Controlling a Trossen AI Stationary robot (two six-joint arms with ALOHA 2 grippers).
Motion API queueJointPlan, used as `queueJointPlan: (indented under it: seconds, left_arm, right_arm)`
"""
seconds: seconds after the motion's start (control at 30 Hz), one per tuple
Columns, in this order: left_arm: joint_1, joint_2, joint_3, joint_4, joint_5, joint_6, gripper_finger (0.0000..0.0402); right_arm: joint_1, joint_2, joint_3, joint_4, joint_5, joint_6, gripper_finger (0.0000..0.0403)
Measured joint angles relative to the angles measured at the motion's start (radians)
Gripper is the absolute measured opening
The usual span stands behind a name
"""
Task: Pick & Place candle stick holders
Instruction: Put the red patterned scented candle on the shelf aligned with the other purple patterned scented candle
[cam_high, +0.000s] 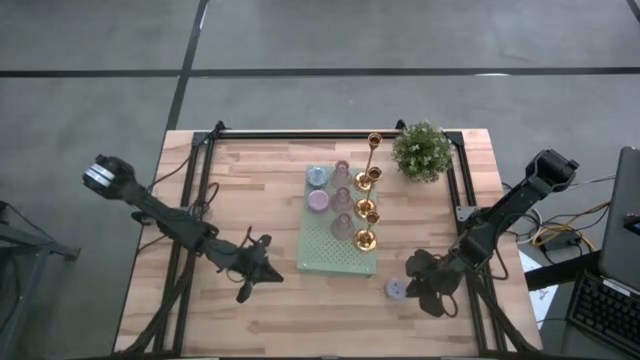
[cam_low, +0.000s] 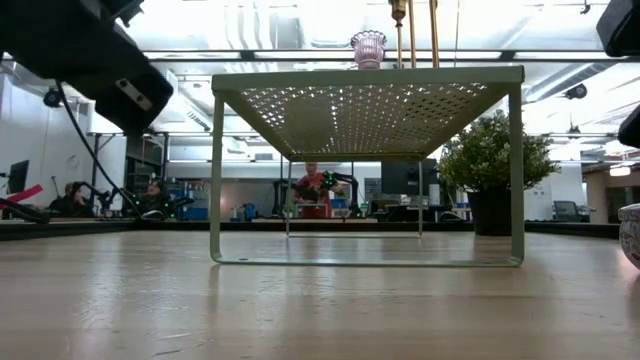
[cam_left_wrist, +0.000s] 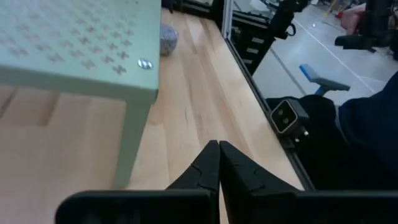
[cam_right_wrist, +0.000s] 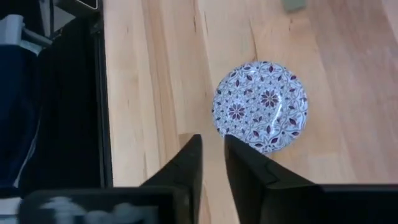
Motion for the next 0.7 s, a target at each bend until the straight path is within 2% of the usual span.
queueJointPlan:
  seconds: [0.2,0.4,0.7]
  left_arm:
    - [0.0,-0.04,-0.001,-0.002,-0.021,0.041,0.0006]
    - [0.0,-0.051,-0.001,-0.004,-0.021,0.042,0.0014]
    - [0.0,-0.051,-0.001,-0.011,-0.021,0.054,0.0007]
  right_arm:
    - [0.0,0.008,0.0,-0.031,-0.021,0.038,0.0138]
    - [0.0,0.036,-0.001,-0.078,-0.022,-0.015,0.0217]
    - [-0.001,0.174,0.0,-0.073,-0.006,-0.039,0.0337]
